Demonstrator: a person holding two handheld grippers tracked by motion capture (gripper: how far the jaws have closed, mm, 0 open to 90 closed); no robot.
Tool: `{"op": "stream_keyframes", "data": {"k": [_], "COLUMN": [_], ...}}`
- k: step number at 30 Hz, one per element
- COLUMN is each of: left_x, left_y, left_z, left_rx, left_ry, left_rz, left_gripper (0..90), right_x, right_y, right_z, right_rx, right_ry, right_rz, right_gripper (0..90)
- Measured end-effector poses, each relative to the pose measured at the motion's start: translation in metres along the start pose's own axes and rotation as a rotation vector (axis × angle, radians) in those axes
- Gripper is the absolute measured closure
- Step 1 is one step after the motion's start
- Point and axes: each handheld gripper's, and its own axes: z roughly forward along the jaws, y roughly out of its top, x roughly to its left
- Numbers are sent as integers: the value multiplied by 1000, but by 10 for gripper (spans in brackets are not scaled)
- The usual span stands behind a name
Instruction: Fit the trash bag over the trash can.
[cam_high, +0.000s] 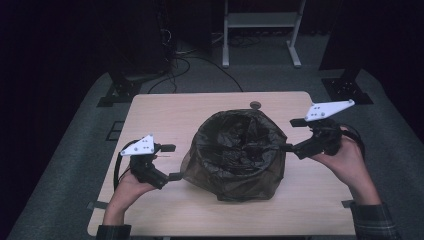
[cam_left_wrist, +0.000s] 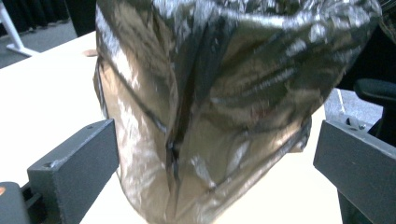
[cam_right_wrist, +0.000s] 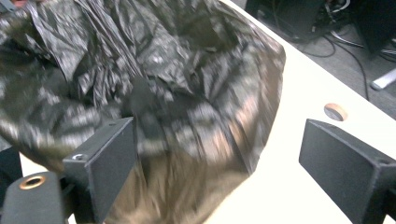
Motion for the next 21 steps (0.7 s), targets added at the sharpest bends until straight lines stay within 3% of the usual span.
{"op": "stream_keyframes", "data": {"k": [8, 14, 16, 21], "left_x": [-5, -8, -8, -8], "left_y": [-15, -28, -34, -43], "left_z": [-11, -15, -17, -19], "left_rx": [54, 88, 101, 126], "left_ry": [53, 80, 89, 114], "left_rz": [-11, -12, -18, -22], "left_gripper": [0, 0, 0, 0], "right_x": [-1, 0, 1, 1], "right_y": [-41, -69, -86, -111], "right_z": [-15, -14, -13, -10], "right_rx": [-43, -63, -77, -77], "right_ry": [-41, -66, -90, -96], "right_rz": [54, 83, 96, 128], "right_gripper": [99, 99, 99, 99]}}
